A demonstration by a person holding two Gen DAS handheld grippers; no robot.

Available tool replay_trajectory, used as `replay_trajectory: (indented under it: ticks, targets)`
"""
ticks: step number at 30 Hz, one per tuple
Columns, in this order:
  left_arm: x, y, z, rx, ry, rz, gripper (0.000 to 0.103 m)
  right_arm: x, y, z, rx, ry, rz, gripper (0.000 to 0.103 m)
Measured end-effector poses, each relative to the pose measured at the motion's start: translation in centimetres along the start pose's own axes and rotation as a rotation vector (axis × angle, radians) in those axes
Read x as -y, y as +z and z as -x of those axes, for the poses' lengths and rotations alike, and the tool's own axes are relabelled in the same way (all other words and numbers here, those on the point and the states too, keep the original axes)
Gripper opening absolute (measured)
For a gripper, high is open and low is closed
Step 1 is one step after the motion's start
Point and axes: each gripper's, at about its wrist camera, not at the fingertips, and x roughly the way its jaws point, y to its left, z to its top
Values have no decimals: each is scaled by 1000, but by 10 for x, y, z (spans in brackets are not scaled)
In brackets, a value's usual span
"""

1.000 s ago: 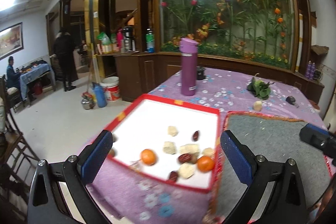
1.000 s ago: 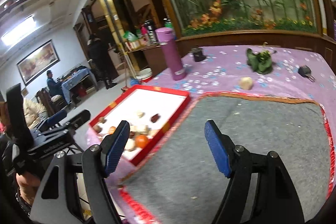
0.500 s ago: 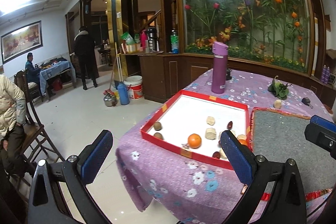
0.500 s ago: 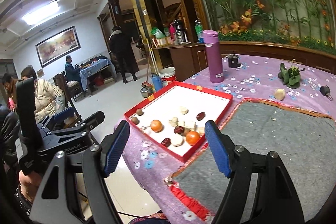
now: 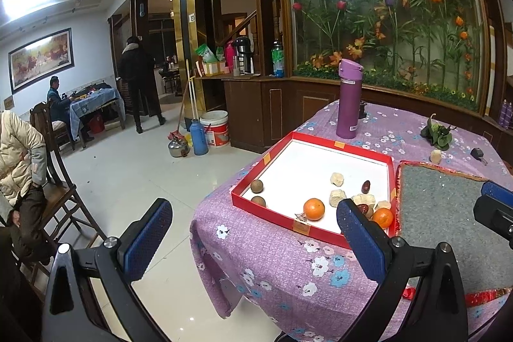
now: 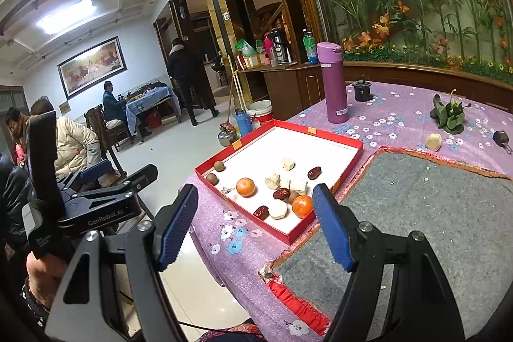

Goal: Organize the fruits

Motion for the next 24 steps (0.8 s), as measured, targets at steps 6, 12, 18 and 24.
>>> replay_trajectory:
  ticks: [6, 12, 18, 24]
  targets:
    - [-1, -1, -2, -7, 7, 2, 102, 3, -2, -4, -8, -6, -1, 75]
    - [-16, -1, -1, -5, 34, 14, 102, 7, -4, -6, -10, -15, 9, 75]
    - [-61, 12, 1, -15, 88, 16, 102, 24, -14, 3, -14, -43, -11, 75]
    - [-167, 75, -9, -20, 277, 10, 102, 70, -25, 35, 0, -151, -72, 75]
